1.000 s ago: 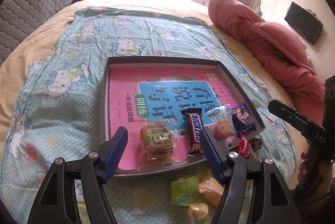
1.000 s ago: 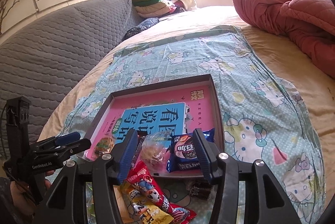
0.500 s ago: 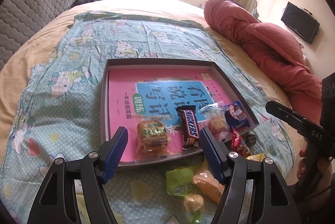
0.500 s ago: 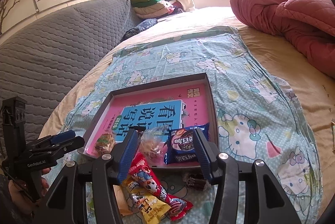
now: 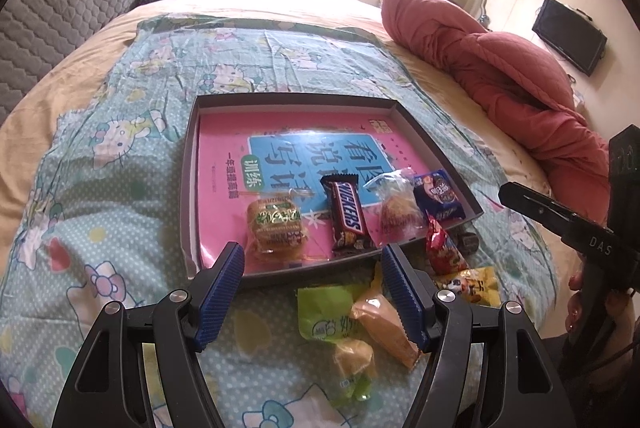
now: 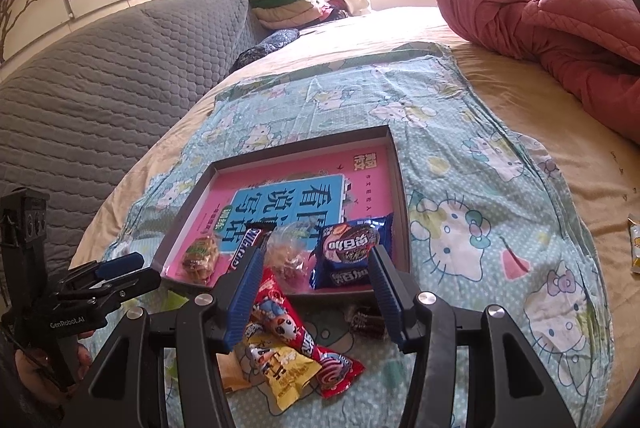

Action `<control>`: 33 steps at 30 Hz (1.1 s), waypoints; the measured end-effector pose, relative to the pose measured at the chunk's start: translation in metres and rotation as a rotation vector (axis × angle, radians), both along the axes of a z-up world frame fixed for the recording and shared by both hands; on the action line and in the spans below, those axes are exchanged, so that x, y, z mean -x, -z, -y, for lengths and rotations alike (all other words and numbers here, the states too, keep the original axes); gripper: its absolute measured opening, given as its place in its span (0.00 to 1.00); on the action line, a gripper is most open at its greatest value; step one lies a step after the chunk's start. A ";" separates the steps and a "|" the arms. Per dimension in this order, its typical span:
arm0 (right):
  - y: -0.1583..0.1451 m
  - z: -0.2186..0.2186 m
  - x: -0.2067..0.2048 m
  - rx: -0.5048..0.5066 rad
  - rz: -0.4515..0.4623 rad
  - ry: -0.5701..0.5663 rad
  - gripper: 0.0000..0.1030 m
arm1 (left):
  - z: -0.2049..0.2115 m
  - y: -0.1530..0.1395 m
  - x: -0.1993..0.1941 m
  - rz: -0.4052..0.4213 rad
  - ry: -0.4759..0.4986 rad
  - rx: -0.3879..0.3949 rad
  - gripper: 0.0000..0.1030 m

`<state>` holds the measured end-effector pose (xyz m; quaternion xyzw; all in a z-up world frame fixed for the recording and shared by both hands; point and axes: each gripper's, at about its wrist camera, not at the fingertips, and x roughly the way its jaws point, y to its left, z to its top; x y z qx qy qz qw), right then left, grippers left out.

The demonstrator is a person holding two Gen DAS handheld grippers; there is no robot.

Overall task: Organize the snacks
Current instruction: 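Withdraw both open grippers from the tray toward the loose snacks, then move right gripper to red-and-white candy bag while left gripper approaches green milk-candy bag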

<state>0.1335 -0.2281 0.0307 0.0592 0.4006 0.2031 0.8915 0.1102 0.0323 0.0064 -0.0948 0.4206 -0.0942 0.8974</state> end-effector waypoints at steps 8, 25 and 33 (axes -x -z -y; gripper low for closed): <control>0.011 -0.009 0.001 0.020 -0.046 -0.035 0.53 | -0.002 0.006 0.007 -0.031 0.007 -0.004 0.71; 0.035 -0.027 0.004 0.076 -0.120 -0.135 0.53 | 0.007 0.026 0.015 -0.118 0.039 -0.008 0.71; 0.039 -0.040 0.008 0.132 -0.110 -0.190 0.53 | 0.012 0.033 0.016 -0.145 0.055 -0.010 0.71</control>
